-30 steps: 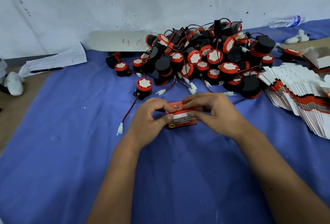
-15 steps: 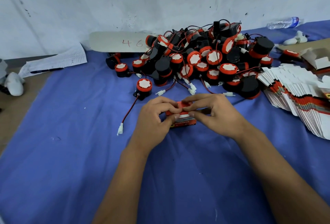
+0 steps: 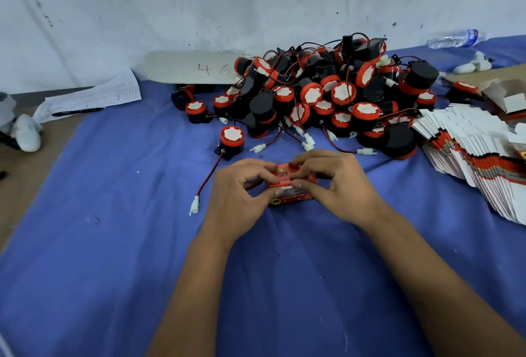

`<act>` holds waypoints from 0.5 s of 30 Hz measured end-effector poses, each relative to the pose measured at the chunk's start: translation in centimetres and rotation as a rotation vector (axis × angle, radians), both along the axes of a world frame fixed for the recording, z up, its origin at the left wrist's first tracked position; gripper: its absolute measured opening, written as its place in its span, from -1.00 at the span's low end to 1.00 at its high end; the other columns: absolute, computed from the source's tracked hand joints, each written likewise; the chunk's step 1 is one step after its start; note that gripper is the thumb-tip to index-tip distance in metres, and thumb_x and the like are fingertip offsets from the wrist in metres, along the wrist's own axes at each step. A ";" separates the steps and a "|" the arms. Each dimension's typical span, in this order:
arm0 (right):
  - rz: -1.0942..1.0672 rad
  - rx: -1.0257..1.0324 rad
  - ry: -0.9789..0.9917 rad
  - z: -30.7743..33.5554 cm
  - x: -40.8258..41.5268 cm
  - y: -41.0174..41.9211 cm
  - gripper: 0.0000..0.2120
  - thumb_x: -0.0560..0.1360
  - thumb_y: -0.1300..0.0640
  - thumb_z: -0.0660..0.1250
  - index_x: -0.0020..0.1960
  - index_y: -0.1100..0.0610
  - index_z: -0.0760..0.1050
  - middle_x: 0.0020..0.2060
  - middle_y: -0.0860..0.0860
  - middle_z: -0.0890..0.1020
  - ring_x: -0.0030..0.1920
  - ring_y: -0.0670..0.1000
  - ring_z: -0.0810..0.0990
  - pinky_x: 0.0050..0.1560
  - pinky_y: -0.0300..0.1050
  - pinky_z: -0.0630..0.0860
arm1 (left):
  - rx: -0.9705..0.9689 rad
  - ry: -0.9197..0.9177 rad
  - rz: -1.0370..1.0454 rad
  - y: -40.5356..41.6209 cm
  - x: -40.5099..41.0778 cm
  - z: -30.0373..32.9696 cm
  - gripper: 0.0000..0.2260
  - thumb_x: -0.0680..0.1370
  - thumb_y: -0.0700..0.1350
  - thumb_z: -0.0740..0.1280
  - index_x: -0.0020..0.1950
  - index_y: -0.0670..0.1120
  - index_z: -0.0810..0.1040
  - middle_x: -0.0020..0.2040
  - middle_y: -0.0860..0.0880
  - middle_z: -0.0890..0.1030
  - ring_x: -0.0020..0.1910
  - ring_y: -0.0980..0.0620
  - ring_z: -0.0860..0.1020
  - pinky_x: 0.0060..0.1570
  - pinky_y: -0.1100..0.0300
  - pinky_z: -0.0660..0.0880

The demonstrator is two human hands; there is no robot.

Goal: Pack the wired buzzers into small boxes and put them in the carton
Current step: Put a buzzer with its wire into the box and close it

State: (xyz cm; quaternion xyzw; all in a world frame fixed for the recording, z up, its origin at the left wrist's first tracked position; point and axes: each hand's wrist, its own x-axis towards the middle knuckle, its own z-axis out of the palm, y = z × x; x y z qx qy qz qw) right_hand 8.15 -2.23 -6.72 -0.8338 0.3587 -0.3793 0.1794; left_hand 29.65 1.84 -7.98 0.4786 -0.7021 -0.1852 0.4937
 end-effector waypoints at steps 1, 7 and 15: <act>0.006 -0.006 0.002 -0.1 0.0 0.0 -0.94 0.50 0.26 0.52 -0.02 0.16 0.72 0.06 -0.01 0.68 0.09 -0.05 0.67 0.10 -0.01 0.62 | -0.001 0.017 0.006 0.1 0.1 0.0 -0.82 0.41 -0.27 0.62 -0.07 -0.07 0.75 0.08 0.10 0.71 0.15 0.14 0.66 0.08 0.19 0.64; 0.020 -0.023 -0.013 -0.5 0.4 0.0 -0.89 0.50 0.27 0.50 0.01 0.13 0.73 0.08 -0.04 0.67 0.10 -0.04 0.66 0.07 0.05 0.61 | -0.016 0.030 -0.006 0.0 -0.1 -0.3 -0.80 0.38 -0.34 0.61 -0.13 -0.07 0.74 0.06 0.15 0.71 0.13 0.15 0.67 0.10 0.15 0.64; 0.011 -0.048 -0.037 -0.6 1.5 0.1 -0.93 0.45 0.27 0.55 -0.12 0.21 0.67 0.04 0.03 0.66 0.15 0.07 0.62 0.11 0.07 0.58 | -0.019 0.019 -0.007 -0.4 -0.1 -0.8 -0.89 0.42 -0.30 0.60 -0.12 -0.16 0.75 0.10 0.04 0.73 0.19 0.11 0.66 0.22 0.04 0.59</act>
